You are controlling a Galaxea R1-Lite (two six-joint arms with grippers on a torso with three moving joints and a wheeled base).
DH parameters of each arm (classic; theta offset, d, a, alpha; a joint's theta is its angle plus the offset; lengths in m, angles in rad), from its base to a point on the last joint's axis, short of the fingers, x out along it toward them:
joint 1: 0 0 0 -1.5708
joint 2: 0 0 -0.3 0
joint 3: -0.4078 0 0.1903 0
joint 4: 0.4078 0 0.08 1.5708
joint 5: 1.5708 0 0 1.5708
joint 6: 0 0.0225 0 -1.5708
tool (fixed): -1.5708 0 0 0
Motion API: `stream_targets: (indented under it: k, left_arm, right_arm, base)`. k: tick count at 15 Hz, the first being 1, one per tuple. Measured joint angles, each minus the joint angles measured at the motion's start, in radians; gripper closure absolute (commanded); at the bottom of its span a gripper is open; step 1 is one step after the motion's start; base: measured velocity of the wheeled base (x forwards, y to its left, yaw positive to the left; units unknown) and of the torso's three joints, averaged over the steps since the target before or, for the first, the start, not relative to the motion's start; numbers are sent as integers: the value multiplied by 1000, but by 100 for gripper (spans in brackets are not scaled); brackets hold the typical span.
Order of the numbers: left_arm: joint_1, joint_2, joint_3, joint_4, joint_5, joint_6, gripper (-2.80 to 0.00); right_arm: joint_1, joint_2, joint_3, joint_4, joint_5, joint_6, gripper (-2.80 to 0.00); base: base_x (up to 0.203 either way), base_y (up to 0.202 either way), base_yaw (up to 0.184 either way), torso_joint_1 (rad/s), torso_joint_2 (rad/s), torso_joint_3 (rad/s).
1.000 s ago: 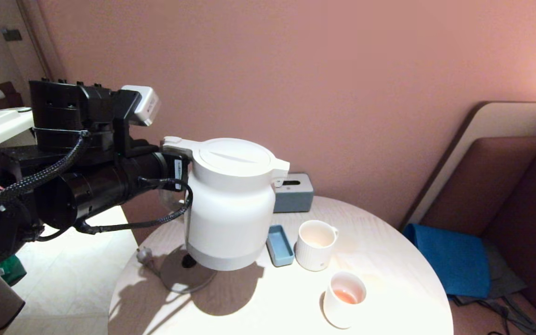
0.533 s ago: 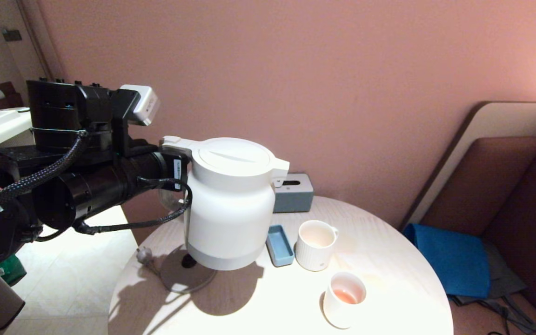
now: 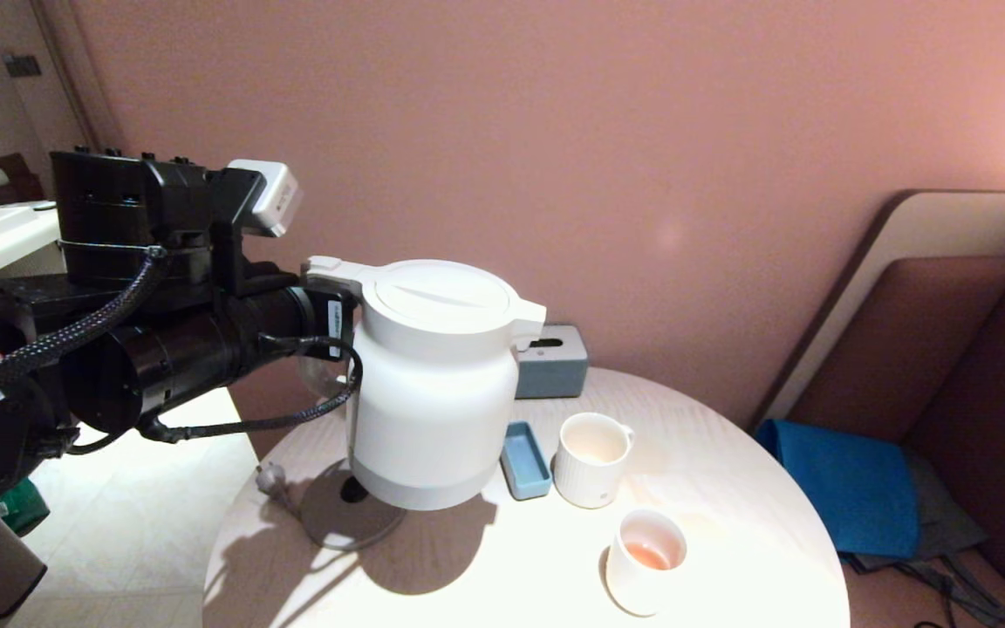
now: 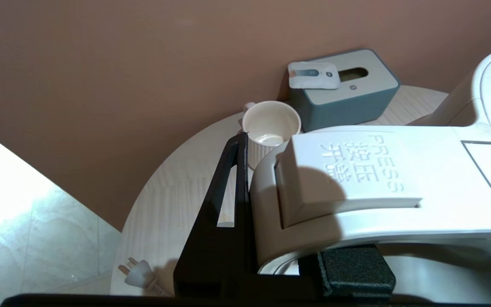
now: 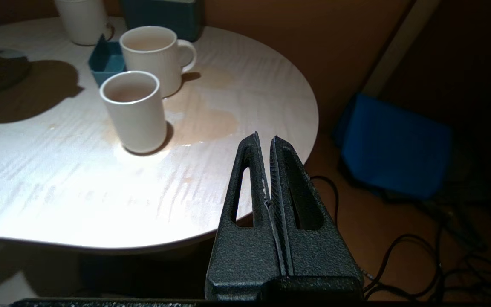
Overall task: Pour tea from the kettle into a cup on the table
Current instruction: Pour water into the cup
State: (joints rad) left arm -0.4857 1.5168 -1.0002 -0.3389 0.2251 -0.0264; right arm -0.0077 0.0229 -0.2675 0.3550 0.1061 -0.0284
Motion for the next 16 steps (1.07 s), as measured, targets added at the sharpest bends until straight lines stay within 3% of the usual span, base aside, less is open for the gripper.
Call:
stream_targets:
  k: [3, 5, 9, 16]
  left_arm:
    - [-1, -2, -2, 0, 6, 1, 0]
    - [-1, 3, -10, -1, 6, 14, 0]
    - [-4, 61, -97, 0, 25, 50, 0]
    - [-80, 222, -219, 2, 105, 121, 0]
  right_arm:
    - [0, -19, 199, -249, -59, -60, 0]
    - [0, -22, 251, -341, -81, -55, 0]
    - [0, -24, 266, -344, -87, -58, 0]
    - [0, -24, 267, -346, -91, -18, 0]
  base:
    - [0, 0, 0, 0, 0, 0]
    - [0, 0, 0, 0, 0, 0]
    - [0, 0, 0, 0, 0, 0]
    - [0, 0, 0, 0, 0, 0]
